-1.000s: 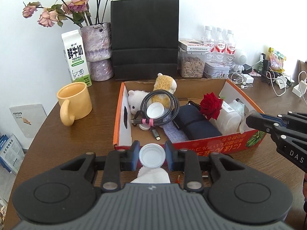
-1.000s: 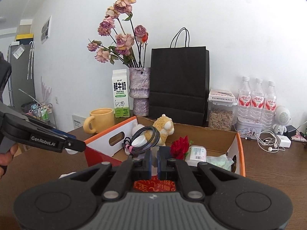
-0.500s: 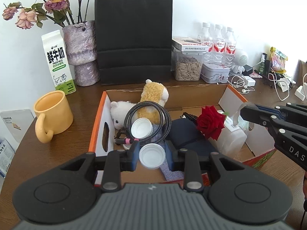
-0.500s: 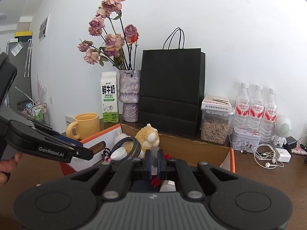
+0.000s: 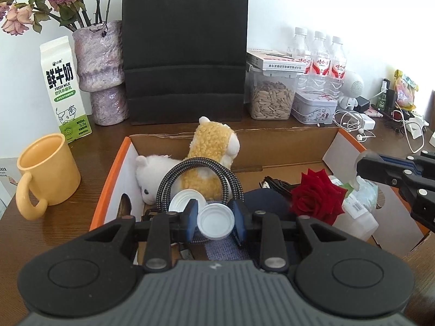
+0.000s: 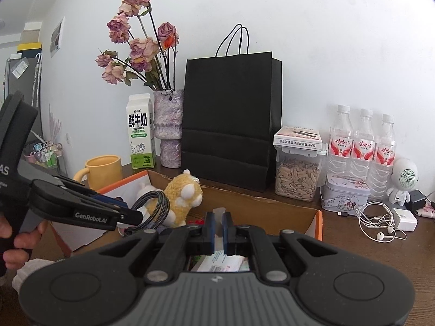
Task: Organize objects
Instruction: 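Carry the cap and yellow block into the red box with both tools, then release the cap and block in the box and withdraw both tools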
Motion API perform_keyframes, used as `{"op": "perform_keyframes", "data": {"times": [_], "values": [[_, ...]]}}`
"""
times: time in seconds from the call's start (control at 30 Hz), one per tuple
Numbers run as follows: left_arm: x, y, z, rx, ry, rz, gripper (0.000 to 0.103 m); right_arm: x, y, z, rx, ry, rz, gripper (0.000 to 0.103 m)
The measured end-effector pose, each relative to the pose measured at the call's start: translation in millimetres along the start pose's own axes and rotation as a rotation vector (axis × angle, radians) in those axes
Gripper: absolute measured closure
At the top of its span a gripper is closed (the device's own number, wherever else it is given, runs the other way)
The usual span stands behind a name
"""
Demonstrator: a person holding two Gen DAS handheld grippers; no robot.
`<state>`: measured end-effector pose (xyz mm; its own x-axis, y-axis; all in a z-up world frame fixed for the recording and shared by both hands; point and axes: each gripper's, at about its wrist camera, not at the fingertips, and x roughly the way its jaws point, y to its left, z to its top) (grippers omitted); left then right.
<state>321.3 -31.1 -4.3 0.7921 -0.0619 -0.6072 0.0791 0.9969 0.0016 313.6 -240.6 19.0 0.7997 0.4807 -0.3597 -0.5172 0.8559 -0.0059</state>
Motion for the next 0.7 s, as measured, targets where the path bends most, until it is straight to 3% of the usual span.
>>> {"op": "perform_keyframes", "data": {"times": [0.27,0.37,0.47,0.53,0.7], "values": [[6,8,-5,-0.018,0.014,-0.021,0.074,8,3,-7,-0.009,0.033,0.005,0.093],[4,8,-6,-0.012,0.001,-0.02,0.062,9,5,-9,-0.004,0.041,-0.005,0.089],[2,9,-7,-0.013,-0.007,-0.013,0.047,10,5,-11,0.006,0.046,-0.012,0.069],[1,10,-7,-0.018,-0.013,-0.006,0.033,10,5,-12,0.01,0.044,-0.022,0.045],[-2,9,-8,-0.015,-0.025,-0.007,0.005,8,7,-12,0.007,0.028,-0.039,0.015]]}}
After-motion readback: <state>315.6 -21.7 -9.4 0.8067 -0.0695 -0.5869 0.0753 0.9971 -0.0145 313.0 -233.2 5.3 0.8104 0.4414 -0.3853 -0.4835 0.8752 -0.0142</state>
